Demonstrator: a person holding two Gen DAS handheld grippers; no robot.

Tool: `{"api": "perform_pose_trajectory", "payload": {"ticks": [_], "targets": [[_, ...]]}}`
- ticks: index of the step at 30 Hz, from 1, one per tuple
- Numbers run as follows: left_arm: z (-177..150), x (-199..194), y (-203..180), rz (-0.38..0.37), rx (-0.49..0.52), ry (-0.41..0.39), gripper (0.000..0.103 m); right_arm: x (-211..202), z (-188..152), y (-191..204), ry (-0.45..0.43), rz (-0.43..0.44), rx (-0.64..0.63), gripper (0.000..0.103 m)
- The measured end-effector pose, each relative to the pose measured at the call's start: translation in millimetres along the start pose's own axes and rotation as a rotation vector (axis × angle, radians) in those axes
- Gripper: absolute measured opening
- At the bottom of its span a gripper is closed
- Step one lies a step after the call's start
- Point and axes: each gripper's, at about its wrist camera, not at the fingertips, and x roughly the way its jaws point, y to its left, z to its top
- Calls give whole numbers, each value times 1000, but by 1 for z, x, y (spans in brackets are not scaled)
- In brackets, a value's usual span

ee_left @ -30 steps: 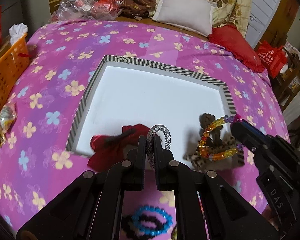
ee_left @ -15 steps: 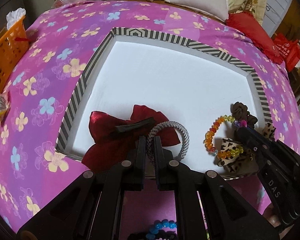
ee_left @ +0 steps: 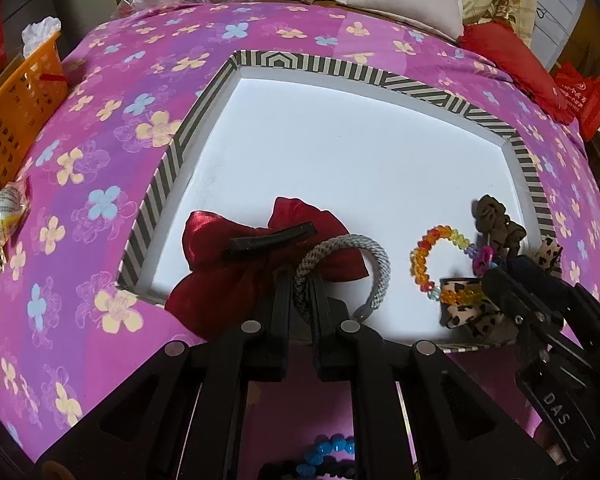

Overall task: Organize jewelry
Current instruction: 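Carry the hair tie and bracelet into the tray and release both, then pull both grippers back toward the remaining bracelets on the bedspread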

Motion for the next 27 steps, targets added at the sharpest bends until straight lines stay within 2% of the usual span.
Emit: {"api": "perform_pose_trajectory", "payload": {"ticks": [2, 4, 7, 16, 20, 27], "targets": [[-2, -5, -2, 3, 6, -10, 19, -5, -2, 1, -4, 1, -5, 43], [-4, -10, -3, 3, 14, -25, 33, -10, -5, 1, -9, -4, -7, 43], [-9, -20, -4, 9, 22, -51, 48, -19, -8, 1, -18, -3, 1, 43], [-25, -49, -2, 27, 38, -105, 49, -47, -25, 6, -36, -10, 6, 43], [-41, -69, -1, 45, 55, -154, 49, -63, -39, 13, -44, -8, -3, 43], [-74, -94, 4, 52, 50, -194, 50, -92, -64, 27, -70, -1, -13, 44]]}}
